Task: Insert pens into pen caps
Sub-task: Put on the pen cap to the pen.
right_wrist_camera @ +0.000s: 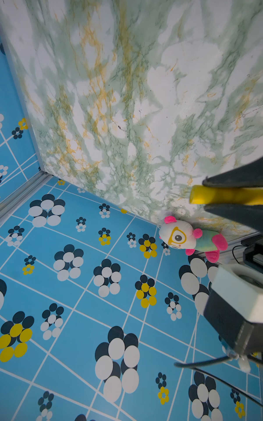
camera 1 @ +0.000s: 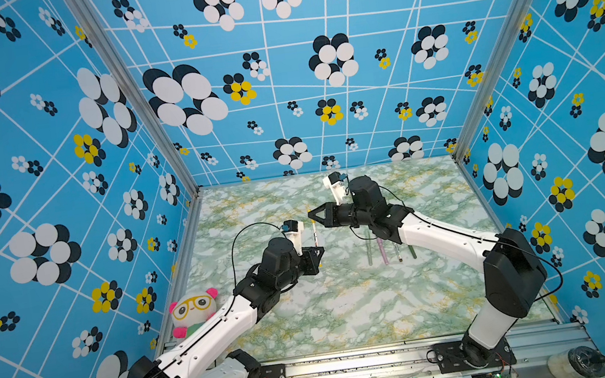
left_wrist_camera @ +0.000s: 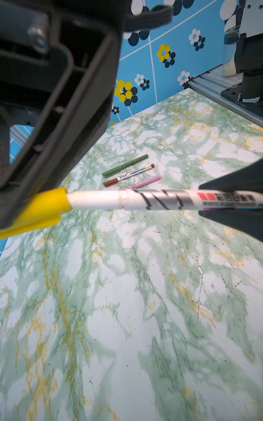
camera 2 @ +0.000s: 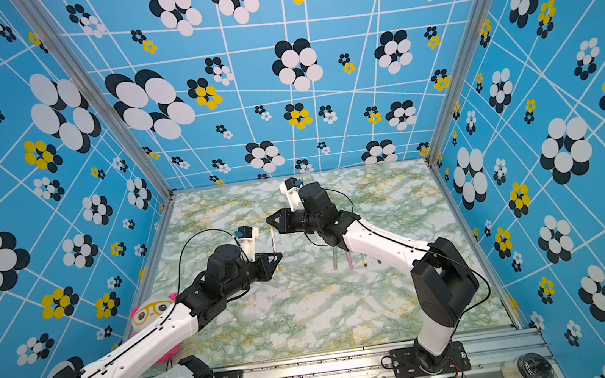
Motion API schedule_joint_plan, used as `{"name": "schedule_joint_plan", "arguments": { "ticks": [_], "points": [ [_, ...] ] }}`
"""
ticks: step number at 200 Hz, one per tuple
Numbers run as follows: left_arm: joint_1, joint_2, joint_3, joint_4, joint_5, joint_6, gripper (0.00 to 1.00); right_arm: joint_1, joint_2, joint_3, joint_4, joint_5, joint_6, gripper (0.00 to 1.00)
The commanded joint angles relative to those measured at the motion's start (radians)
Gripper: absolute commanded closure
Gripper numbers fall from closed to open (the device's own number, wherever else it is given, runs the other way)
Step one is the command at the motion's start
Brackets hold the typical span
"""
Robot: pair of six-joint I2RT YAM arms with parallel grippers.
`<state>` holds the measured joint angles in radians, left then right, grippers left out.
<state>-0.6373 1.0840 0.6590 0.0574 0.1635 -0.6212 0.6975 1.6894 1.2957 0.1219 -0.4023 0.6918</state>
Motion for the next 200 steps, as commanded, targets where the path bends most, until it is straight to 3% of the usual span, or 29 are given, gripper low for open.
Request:
{"name": "schedule_joint_plan", "arguments": {
  "ticks": [1, 54, 112, 200],
  "points": [
    [0.005, -0.032, -0.012, 0.041, -0.041, -0.027, 1.00, 0.015, -0.046, -0.041, 0.043, -0.020, -0.009, 1.00],
    [0.007, -0.042, 0.010, 0.079, -0.054, -0.038, 1.00, 0.025, -0.091, -0.129, 0.168, -0.005, -0.011, 1.00],
    [0.010, -0.045, 0.022, 0.119, -0.077, -0.039, 1.00, 0.031, -0.096, -0.139, 0.179, -0.012, -0.007, 1.00],
    [0.042, 0.003, 0.178, 0.116, -0.058, 0.152, 1.00, 0.033, -0.052, -0.142, 0.074, -0.075, -0.009, 1.00]
  ]
}}
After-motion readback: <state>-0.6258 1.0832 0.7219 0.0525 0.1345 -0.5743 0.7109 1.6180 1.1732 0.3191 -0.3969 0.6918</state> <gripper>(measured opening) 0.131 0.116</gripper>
